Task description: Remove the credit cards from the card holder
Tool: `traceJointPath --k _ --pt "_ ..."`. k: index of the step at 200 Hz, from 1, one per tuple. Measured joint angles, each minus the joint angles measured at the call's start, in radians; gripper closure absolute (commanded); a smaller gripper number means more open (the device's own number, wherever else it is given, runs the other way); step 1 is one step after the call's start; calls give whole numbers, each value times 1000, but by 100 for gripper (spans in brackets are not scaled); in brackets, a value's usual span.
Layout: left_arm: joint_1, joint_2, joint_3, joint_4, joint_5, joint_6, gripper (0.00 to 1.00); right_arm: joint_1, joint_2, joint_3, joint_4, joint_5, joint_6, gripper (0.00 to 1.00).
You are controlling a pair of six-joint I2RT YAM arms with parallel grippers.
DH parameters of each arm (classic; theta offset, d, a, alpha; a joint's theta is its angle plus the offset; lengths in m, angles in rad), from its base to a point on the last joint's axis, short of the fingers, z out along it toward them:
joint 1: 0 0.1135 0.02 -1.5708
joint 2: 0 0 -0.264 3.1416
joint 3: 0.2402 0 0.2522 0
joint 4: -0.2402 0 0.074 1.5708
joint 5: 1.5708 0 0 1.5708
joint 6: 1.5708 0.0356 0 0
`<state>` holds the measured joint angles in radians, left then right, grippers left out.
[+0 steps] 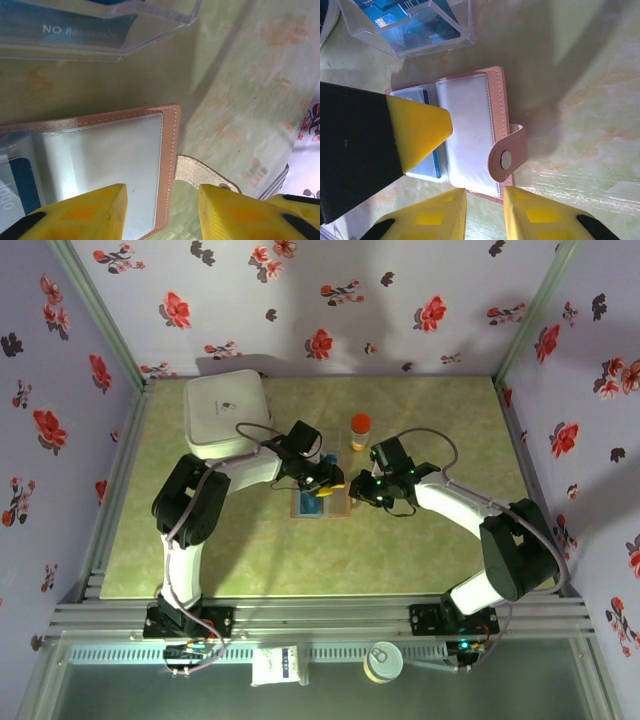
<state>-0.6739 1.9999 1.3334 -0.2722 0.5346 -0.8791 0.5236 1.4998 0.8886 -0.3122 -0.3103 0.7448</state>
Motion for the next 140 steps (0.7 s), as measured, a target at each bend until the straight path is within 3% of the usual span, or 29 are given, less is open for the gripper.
traceJointPath --k 53,140 --pt "36 -32 -59 13 -1 2 61 38 18 31 0 0 20 76" --pt "156 -228 -297 48 -30 18 70 137 219 220 4 -12 26 76"
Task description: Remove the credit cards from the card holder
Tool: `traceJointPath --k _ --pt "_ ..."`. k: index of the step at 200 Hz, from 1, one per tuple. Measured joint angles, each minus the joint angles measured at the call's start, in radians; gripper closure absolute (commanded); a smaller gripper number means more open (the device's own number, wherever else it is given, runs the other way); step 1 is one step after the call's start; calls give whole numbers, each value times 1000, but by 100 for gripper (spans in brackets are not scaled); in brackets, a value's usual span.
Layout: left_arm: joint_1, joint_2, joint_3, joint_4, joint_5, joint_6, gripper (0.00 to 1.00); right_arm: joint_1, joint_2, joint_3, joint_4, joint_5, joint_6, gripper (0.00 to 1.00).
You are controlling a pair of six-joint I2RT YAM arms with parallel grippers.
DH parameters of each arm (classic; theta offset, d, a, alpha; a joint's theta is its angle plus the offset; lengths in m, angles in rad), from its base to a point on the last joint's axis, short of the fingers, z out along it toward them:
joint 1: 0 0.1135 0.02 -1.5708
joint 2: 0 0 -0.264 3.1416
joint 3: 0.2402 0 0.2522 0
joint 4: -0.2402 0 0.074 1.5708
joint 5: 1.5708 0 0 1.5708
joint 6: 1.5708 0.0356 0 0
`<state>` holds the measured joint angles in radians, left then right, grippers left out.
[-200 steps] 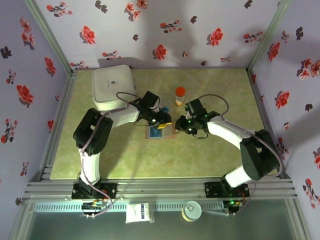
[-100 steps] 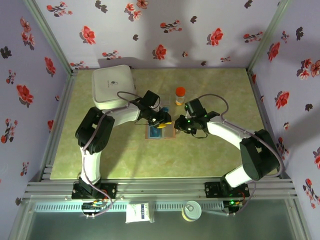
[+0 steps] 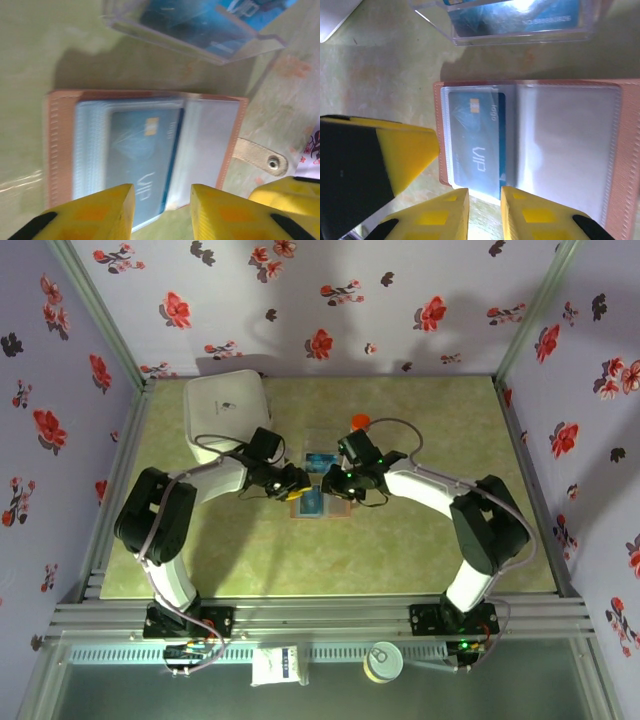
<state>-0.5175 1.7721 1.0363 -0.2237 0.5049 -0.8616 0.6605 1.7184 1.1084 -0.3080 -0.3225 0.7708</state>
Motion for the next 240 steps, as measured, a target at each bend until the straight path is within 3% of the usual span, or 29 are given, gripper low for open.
traceJointPath --k 126,240 --pt "18 8 -45 24 20 11 100 5 167 71 27 -78 0 78" --pt "18 42 -42 3 15 53 100 5 197 71 50 -83 -1 80"
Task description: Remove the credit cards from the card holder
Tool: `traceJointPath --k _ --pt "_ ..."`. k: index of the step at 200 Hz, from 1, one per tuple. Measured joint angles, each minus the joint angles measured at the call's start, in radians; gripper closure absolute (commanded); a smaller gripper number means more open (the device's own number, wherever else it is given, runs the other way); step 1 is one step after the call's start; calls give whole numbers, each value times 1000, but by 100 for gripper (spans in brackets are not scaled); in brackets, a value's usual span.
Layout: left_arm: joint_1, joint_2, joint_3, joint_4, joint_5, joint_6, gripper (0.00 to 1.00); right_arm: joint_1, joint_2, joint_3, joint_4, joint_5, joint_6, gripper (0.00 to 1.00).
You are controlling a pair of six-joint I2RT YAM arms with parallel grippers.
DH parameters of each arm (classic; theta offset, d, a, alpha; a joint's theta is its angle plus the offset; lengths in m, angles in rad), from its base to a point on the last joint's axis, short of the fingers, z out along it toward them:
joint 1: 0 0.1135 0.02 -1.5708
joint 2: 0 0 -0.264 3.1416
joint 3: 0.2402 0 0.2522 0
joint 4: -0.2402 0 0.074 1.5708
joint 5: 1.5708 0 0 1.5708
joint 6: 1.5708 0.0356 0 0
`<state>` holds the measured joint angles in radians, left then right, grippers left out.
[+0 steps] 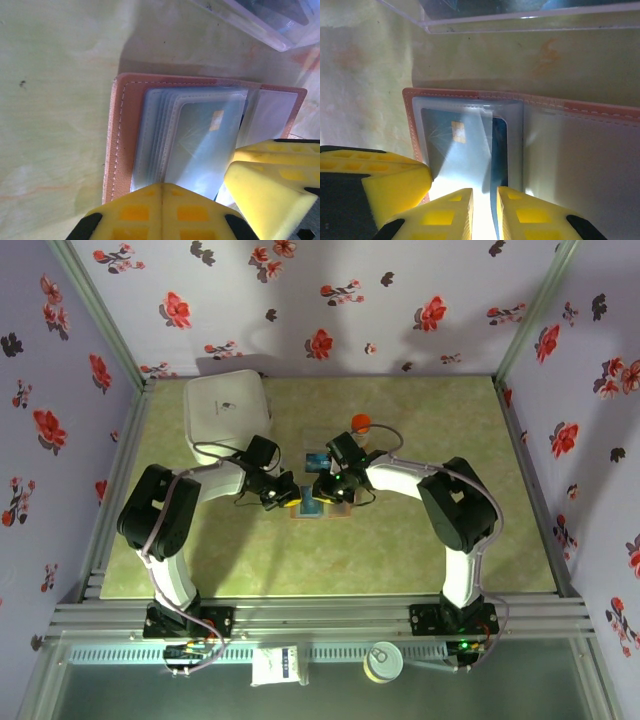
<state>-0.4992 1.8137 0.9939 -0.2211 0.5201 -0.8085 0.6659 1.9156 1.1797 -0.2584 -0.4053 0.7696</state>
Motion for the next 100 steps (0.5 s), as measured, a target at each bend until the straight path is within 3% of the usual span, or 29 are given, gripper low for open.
traceJointPath --k 100 --pt "0 0 3 -4 -4 0 100 0 -17 0 -31 47 -18 79"
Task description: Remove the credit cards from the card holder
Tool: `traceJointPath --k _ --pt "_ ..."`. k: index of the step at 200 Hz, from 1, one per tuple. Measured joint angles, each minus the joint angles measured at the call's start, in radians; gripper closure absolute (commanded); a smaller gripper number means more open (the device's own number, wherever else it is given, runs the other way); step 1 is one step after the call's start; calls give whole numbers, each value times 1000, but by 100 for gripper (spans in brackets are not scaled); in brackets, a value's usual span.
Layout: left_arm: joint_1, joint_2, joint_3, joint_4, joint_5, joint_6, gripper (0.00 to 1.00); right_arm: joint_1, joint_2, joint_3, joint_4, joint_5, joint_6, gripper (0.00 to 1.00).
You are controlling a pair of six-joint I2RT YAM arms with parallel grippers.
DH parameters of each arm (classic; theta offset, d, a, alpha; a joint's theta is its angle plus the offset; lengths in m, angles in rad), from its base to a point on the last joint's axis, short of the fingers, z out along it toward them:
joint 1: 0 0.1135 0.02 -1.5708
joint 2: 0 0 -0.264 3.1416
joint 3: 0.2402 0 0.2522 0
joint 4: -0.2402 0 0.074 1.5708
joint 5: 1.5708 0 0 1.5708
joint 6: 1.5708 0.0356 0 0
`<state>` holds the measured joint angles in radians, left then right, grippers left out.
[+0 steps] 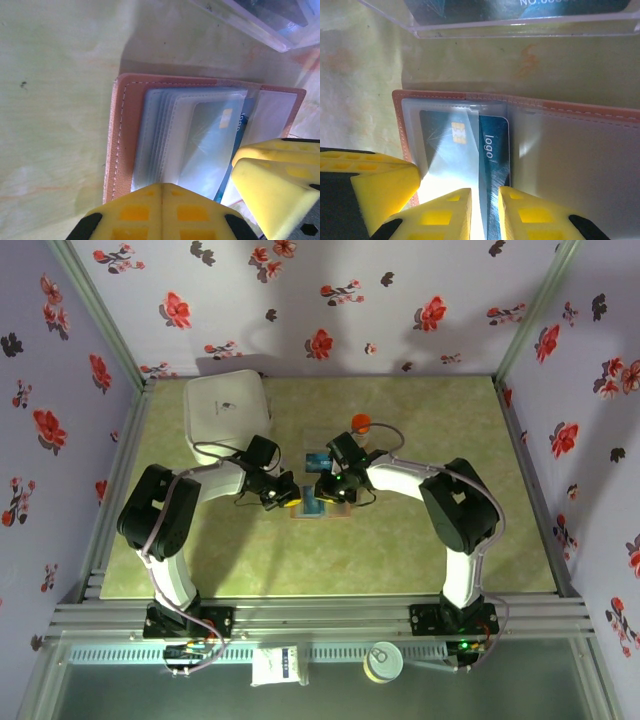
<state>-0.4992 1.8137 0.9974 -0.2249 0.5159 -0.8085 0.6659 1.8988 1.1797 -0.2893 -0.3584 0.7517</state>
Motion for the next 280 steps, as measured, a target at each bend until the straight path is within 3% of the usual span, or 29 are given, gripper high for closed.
traceJointPath --k 280 --pt "-26 42 90 -102 -34 53 100 0 5 0 -5 -27 -1 77"
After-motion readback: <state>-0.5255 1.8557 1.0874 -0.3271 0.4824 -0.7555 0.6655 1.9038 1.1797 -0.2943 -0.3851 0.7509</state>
